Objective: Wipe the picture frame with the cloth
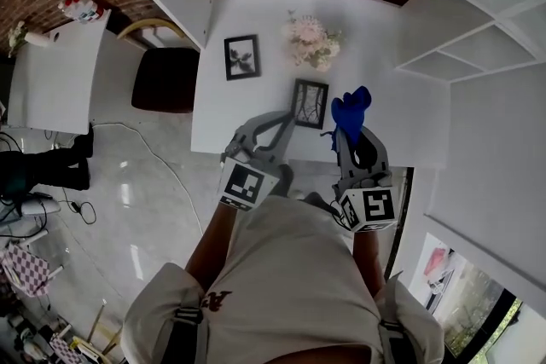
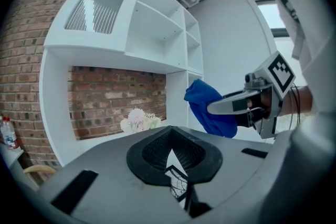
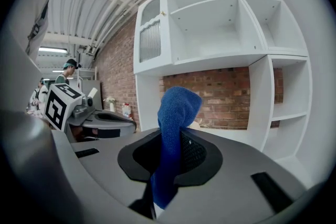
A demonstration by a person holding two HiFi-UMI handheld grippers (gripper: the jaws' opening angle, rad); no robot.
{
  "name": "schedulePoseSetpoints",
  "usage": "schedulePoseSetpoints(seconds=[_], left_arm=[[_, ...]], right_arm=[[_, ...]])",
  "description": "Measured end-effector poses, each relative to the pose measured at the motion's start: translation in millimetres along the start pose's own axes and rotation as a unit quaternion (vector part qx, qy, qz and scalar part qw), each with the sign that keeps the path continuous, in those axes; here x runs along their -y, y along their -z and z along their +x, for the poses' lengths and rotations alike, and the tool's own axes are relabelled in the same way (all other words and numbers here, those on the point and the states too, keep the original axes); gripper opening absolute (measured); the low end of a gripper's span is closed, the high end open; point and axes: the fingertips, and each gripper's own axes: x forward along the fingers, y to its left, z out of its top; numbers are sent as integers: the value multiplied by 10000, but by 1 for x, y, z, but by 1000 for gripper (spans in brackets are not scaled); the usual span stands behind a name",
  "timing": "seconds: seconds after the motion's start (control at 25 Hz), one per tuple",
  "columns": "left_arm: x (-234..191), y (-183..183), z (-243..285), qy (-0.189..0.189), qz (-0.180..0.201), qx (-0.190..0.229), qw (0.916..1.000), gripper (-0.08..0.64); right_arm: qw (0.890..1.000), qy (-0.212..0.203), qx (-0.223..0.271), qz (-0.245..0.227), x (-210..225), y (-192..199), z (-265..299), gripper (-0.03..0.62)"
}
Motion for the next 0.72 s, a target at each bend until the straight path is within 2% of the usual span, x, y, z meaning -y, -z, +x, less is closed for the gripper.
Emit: schedulePoseSetpoints(seconds=[0.44,0.72], left_arm=[[-8,30,19,295,-43,-203,9993,-4],[-8,57,32,339,-116,-348,9988,-5]], right_arm=[[9980,159,-608,2,0,45,22,49],[9955,117,-935,7,5,76,32,49]])
